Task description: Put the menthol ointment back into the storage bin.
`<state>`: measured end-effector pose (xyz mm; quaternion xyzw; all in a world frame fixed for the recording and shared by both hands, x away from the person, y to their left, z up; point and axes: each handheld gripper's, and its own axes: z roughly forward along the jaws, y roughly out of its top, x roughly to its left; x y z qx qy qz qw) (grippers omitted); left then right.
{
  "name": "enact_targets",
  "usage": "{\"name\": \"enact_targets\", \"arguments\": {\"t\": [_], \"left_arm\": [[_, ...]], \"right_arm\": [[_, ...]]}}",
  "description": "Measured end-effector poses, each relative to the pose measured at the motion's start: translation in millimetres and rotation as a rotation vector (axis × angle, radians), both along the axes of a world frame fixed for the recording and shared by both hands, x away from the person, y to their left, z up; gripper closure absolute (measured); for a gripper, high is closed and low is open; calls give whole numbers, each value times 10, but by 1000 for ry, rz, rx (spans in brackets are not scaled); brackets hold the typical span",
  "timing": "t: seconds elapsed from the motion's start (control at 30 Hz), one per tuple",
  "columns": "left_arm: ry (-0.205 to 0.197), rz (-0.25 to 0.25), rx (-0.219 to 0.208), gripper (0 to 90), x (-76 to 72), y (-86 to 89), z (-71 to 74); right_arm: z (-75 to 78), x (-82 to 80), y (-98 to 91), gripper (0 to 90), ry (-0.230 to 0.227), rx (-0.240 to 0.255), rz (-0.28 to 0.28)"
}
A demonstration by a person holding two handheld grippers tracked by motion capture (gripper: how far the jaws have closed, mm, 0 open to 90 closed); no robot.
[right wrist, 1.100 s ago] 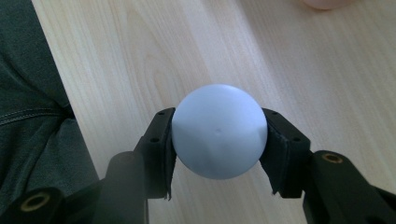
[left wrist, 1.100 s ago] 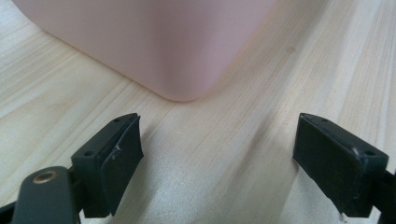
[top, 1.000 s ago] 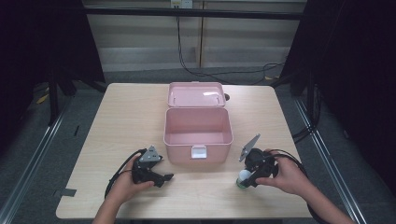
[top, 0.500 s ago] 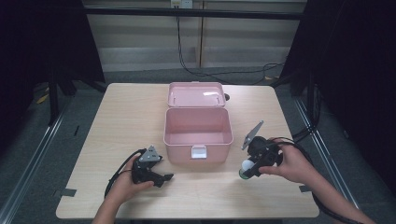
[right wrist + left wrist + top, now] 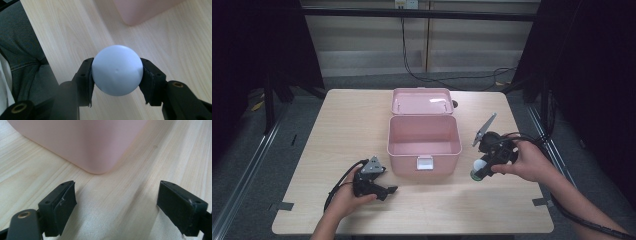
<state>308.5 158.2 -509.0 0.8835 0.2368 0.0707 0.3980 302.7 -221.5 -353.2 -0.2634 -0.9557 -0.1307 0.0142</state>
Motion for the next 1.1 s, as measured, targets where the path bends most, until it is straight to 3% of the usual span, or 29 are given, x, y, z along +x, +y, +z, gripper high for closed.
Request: {"name": "enact_targets", "arguments": {"t": [0.27,0.77,1.1], "left_arm": [[1,0,-1,151,1,1,0],[4,-3,-2,151,5,4,2],[5,-3,-2,150,5,5,3]], "right_arm": [[193,82,62,502,-13,-15,1],[513,330,187,503,-5,7,-30],[633,533,299,503,-8,4,-49]]}}
